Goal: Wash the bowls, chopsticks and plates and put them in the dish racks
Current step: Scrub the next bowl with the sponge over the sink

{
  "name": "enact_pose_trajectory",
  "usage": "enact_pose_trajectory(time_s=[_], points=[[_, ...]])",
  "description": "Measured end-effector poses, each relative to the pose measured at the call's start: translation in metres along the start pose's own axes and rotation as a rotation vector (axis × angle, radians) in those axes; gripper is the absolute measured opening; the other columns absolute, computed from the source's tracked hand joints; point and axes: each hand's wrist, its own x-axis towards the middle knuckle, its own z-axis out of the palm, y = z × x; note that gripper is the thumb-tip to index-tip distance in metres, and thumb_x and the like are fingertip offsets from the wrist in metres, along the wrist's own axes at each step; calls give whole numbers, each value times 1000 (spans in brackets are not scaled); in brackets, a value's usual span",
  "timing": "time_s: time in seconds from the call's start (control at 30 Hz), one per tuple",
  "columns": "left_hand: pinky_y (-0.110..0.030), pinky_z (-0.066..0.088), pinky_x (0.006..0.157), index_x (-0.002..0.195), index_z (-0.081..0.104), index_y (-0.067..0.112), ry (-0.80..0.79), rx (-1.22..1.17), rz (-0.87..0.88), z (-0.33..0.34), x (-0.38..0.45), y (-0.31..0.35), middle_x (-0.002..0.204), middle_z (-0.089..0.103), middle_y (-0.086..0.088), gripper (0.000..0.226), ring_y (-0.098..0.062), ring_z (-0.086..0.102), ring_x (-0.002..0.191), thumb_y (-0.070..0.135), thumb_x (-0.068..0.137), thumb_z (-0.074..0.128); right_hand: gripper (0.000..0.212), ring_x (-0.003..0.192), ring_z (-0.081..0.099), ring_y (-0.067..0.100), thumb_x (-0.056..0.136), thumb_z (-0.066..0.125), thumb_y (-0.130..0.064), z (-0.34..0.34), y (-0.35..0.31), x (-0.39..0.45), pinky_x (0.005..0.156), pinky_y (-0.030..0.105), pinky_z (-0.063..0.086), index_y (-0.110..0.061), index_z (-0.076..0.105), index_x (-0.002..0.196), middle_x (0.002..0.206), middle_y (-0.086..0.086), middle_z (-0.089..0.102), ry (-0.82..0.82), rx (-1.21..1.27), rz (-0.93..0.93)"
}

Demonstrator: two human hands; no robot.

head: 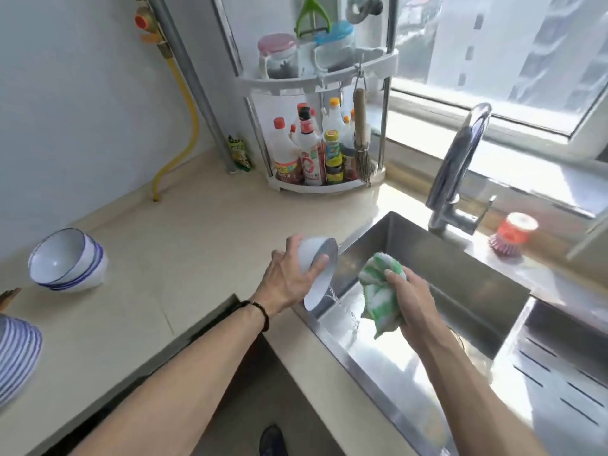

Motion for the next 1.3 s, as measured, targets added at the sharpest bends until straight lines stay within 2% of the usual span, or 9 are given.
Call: enact_pose_trajectory(time_s=[0.3, 0.5, 0.63, 0.73, 0.83, 0.97, 1.1, 1.17, 1.3], points=[[-36, 48, 88, 145, 24, 36, 2, 89, 21, 6, -3, 25, 119, 46, -10, 65, -27, 48, 103, 70, 93, 44, 19, 95, 67, 35, 100, 53, -13, -16, 4, 0, 93, 70, 48, -14, 69, 110, 107, 19, 72, -15, 133, 21], [-36, 46, 79, 132, 40, 26, 64, -88, -33, 5, -3, 29, 114, 60, -3, 52, -27, 55, 106, 63, 97, 42, 20, 93, 64, 29, 95, 58, -16, -9, -1, -6, 91, 51, 52, -17, 69, 112, 103, 16, 72, -80, 153, -97], [-44, 47, 99, 125, 48, 30, 22, -374, -174, 4, -5, 29, 119, 61, 2, 65, -24, 58, 111, 79, 81, 44, 35, 101, 63, 18, 90, 63, -25, 8, -13, -18, 91, 32, 51, -27, 66, 125, 114, 5, 68, -321, -47, -257], [-55, 49, 100, 112, 54, 30, 39, -580, -237, 7, -4, 30, 117, 64, -2, 63, -26, 64, 108, 80, 73, 47, 64, 108, 58, 10, 87, 73, -23, 34, -20, -35, 89, 16, 46, -32, 46, 144, 125, -11, 59, -635, -507, -341], [-53, 50, 99, 105, 61, 30, 42, -582, -194, 0, -3, 32, 112, 68, -2, 56, -25, 66, 105, 75, 75, 47, 83, 117, 54, 17, 81, 72, -32, 56, -3, -44, 111, 37, 36, -34, 27, 151, 133, -7, 56, -681, -908, -537], [-43, 47, 101, 117, 62, 35, -20, -453, -94, -8, -6, 24, 119, 66, 8, 65, -17, 60, 113, 80, 76, 40, 86, 149, 28, 23, 89, 66, -38, 37, 7, -19, 120, 56, -15, -27, 16, 158, 160, -2, 34, -496, -1629, -831], [-30, 44, 77, 104, 62, 33, 253, -524, -106, 2, -9, 34, 99, 65, 13, 42, -12, 59, 96, 65, 87, 42, 77, 148, 29, 26, 88, 59, -18, 61, -9, -30, 121, 56, -11, -33, 23, 155, 154, 0, 42, -566, -1330, -612], [-29, 45, 77, 109, 63, 34, 244, -499, -105, 1, -7, 31, 101, 65, 13, 37, -11, 59, 97, 62, 94, 44, 79, 147, 32, 24, 87, 57, -12, 66, -11, -36, 120, 57, -13, -37, 23, 154, 152, -1, 45, -617, -1191, -569], [-28, 46, 84, 113, 65, 34, 132, -459, -51, -7, -4, 20, 107, 68, 12, 44, -10, 60, 101, 65, 92, 42, 79, 155, 1, 29, 96, 53, -23, 40, -14, -18, 114, 59, -23, -28, 8, 160, 166, 0, 19, -560, -1631, -774]])
